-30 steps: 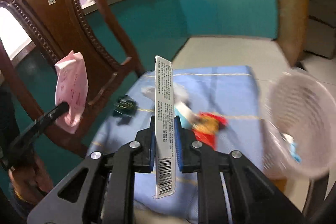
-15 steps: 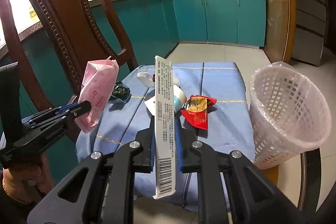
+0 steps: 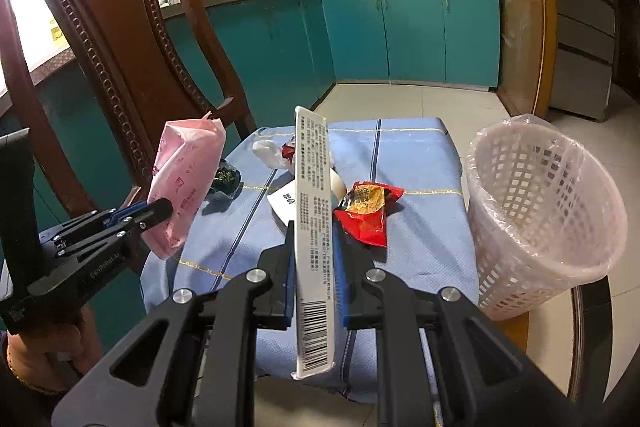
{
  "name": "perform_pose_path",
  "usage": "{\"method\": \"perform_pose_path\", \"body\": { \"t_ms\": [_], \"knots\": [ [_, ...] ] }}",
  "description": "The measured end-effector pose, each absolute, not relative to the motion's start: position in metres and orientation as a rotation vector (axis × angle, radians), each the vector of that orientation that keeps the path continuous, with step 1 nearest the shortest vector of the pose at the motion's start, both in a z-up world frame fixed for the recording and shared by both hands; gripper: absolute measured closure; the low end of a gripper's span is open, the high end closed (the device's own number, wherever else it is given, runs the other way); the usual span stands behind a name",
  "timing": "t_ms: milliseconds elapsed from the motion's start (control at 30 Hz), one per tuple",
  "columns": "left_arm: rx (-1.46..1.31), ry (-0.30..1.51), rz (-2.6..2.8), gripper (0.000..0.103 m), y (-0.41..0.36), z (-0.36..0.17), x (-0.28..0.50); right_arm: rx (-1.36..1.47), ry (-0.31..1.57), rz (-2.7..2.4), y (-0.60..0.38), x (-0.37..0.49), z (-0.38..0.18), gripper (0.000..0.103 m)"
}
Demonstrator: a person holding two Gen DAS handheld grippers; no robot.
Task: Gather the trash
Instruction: 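Carry the white paper strip over the basket and open the right gripper, then carry the pink bag over the basket and open the left gripper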
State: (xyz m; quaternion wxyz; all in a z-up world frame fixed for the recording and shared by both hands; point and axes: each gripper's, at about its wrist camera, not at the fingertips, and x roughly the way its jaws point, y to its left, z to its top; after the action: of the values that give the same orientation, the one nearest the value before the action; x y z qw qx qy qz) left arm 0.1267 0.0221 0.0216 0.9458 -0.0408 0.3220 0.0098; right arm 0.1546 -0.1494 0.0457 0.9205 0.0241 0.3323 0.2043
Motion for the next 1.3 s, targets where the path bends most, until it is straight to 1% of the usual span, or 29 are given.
{"method": "perform_pose_path", "body": {
  "t_ms": [233,300,400,467,533,567,600,633,733,767,800,833,867,900,1067,1167,1200,1267,1300],
  "knots": [
    [-0.088,0.657,0.007,0.089,0.022,0.023,0.125,0.045,0.676,0.402,-0.153,0.161,0.047,0.087],
    [-0.086,0.656,0.005,0.089,0.022,0.023,0.125,0.059,0.628,0.364,-0.166,0.165,0.055,0.086],
    [-0.094,0.659,-0.001,0.089,0.023,0.023,0.125,0.129,0.519,0.247,-0.213,0.186,0.076,0.086],
    [-0.096,0.660,-0.013,0.089,0.022,0.023,0.125,0.155,0.489,0.170,-0.242,0.206,0.079,0.085],
    [-0.090,0.665,-0.028,0.089,0.019,0.022,0.126,0.184,0.462,0.096,-0.270,0.226,0.075,0.080],
    [-0.085,0.667,-0.031,0.089,0.017,0.021,0.126,0.208,0.459,0.061,-0.286,0.238,0.068,0.069],
    [-0.077,0.668,-0.039,0.089,0.015,0.020,0.126,0.228,0.479,0.033,-0.299,0.250,0.061,0.048],
    [-0.071,0.669,-0.042,0.089,0.013,0.020,0.126,0.242,0.502,0.013,-0.308,0.258,0.055,0.042],
    [-0.065,0.674,-0.061,0.089,0.009,0.019,0.126,0.313,0.525,-0.021,-0.327,0.258,0.054,0.041],
    [-0.056,0.671,-0.072,0.089,0.006,0.019,0.125,0.364,0.497,-0.012,-0.334,0.249,0.062,0.037],
    [-0.044,0.664,-0.080,0.089,0.002,0.020,0.124,0.399,0.463,-0.009,-0.338,0.238,0.069,0.028],
    [-0.037,0.661,-0.094,0.089,-0.002,0.021,0.124,0.432,0.413,-0.020,-0.344,0.223,0.078,0.024],
    [-0.035,0.661,-0.105,0.089,-0.006,0.021,0.124,0.447,0.380,-0.036,-0.347,0.211,0.082,0.017],
    [-0.032,0.663,-0.129,0.089,-0.014,0.023,0.125,0.460,0.349,-0.056,-0.348,0.200,0.086,0.013],
    [0.008,0.674,-0.253,0.089,-0.067,0.033,0.145,0.421,0.251,-0.158,-0.353,0.173,0.096,0.011],
    [0.013,0.666,-0.348,0.088,-0.116,0.050,0.174,0.456,0.253,-0.193,-0.364,0.175,0.091,0.011],
    [0.010,0.658,-0.377,0.087,-0.137,0.058,0.189,0.488,0.255,-0.207,-0.369,0.175,0.088,0.011],
    [-0.007,0.659,-0.434,0.080,-0.171,0.069,0.217,0.526,0.261,-0.218,-0.378,0.175,0.083,0.011],
    [0.007,0.665,-0.454,0.059,-0.194,0.072,0.236,0.541,0.258,-0.219,-0.381,0.175,0.083,0.011]
  ]
}}
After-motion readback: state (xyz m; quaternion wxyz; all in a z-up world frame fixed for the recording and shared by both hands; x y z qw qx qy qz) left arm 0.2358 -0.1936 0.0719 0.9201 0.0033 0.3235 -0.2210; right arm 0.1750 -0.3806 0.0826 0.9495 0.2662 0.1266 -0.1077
